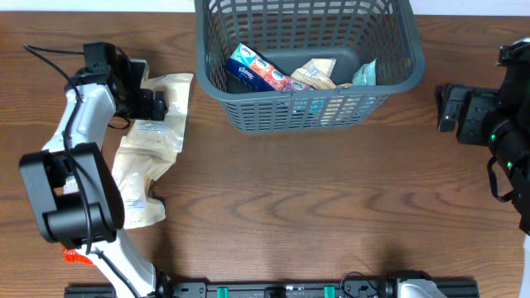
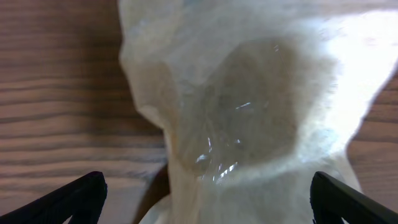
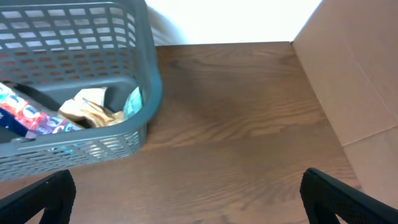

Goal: Pack container
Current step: 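Grasp the large translucent beige pouch with the left gripper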

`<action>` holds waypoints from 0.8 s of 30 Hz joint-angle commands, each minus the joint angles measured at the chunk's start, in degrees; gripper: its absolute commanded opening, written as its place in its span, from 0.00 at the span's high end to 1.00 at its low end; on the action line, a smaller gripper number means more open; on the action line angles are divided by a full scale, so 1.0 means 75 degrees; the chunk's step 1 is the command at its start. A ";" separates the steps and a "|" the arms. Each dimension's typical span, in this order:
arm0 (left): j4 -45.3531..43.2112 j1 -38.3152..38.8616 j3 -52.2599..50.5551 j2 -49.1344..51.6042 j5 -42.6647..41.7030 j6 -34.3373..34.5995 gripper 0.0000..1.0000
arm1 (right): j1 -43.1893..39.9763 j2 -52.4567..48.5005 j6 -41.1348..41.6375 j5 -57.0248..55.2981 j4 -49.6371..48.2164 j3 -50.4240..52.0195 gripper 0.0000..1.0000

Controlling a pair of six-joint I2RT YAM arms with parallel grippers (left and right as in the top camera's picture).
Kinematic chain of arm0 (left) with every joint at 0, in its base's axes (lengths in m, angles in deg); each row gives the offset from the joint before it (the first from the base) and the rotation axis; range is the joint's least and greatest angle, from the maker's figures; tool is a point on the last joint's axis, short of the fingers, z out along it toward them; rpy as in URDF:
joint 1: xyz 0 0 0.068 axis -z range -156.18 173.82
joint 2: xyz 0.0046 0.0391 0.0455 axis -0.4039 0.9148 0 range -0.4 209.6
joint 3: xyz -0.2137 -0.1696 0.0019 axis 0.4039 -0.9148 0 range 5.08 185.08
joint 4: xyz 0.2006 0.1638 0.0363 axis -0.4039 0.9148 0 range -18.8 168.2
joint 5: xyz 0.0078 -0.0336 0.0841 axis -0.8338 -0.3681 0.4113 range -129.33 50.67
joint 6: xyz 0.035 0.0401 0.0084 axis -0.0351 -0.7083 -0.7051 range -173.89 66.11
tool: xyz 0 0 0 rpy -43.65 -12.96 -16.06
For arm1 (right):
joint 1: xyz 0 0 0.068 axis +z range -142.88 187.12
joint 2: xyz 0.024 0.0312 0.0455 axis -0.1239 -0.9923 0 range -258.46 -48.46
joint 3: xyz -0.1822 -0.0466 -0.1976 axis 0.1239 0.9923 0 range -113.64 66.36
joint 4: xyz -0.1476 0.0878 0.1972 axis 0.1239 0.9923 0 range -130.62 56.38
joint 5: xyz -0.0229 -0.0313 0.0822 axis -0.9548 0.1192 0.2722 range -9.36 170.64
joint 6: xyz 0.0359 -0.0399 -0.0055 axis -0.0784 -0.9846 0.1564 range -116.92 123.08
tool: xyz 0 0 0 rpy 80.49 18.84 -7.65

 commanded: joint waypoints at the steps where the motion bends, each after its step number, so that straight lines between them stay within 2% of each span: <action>1: -0.0061 0.0009 0.0052 0.0329 -0.0125 -0.0067 0.01 | 0.0032 0.0029 0.0111 0.0291 0.0050 0.0000 0.01; 24: -0.0554 0.0009 0.0052 0.0749 -0.0262 0.0087 0.01 | 0.0038 0.0032 0.0251 0.0469 0.0262 0.0000 0.01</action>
